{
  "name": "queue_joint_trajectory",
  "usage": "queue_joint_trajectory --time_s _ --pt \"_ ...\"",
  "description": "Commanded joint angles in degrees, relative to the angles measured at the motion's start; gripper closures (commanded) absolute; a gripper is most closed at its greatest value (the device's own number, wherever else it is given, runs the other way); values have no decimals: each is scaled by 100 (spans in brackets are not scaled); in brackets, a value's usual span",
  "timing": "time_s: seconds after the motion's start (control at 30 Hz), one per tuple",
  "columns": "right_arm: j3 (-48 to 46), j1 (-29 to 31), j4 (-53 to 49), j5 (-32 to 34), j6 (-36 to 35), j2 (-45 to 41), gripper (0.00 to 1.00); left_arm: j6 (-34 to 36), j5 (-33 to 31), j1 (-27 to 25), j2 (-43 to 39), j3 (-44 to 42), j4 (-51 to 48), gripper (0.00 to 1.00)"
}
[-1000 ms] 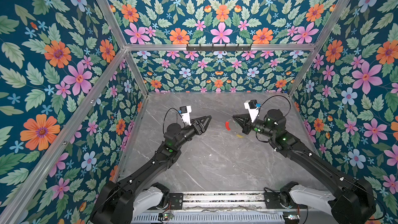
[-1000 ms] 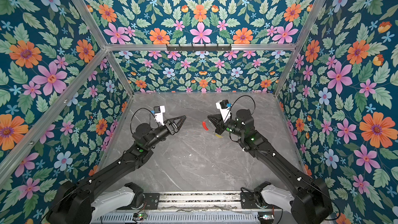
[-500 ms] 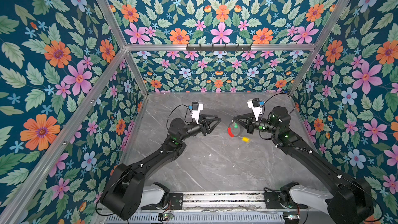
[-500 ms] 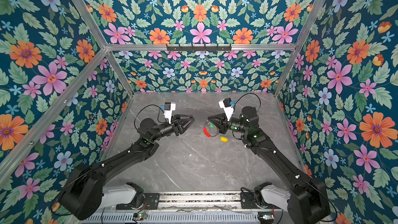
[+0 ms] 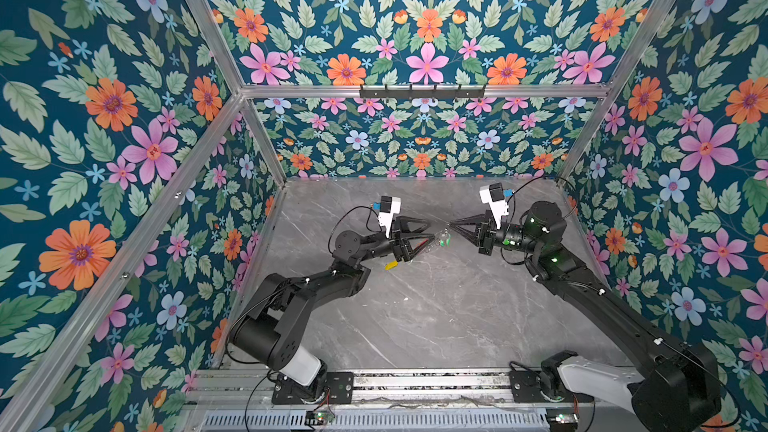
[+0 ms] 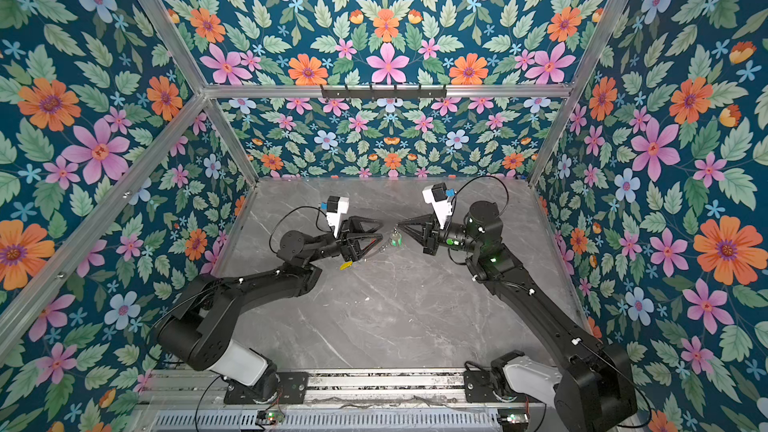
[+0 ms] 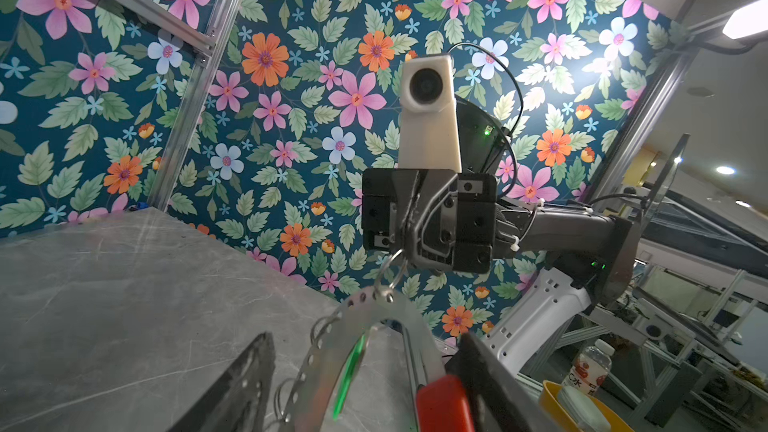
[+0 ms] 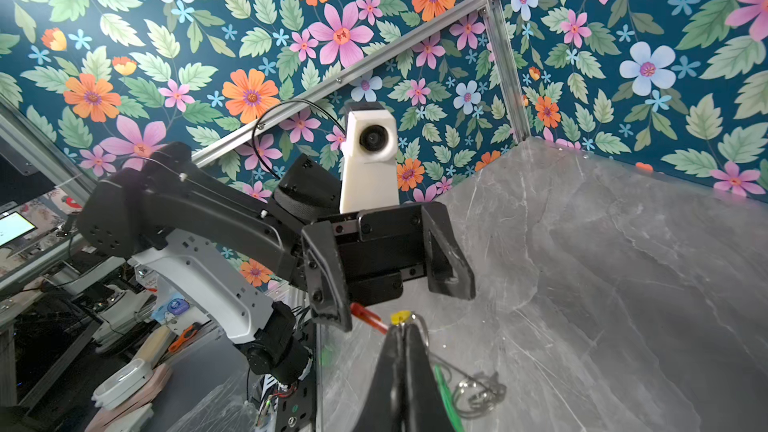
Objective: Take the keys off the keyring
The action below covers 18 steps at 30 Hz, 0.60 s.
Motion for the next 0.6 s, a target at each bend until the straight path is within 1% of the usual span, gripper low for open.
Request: queue_joint_trajectory --time_s 0.0,0.07,0.1,0.17,0.23,0.3,0.43,0.53,0.57 --pt "76 9 420 -24 336 -10 100 -349 143 -34 175 -2 1025 27" --pt "127 29 448 21 413 8 100 -245 136 -162 289 58 832 36" --pt "154 37 394 67 415 19 100 -245 125 -214 349 78 847 37" --pt "180 53 332 121 421 39 100 -296 46 -321 523 148 951 35" --pt "224 79 208 140 380 67 100 -348 -16 -358 648 224 1022 35" --pt "235 91 117 182 342 51 100 -283 -26 -360 646 234 1046 33" --pt "236 88 40 206 314 -12 100 -331 103 -408 594 369 1046 34" --pt "265 103 1 288 305 -14 100 -231 64 -501 518 326 1041 33" --pt "266 117 0 306 309 3 100 -159 5 -524 498 296 993 35"
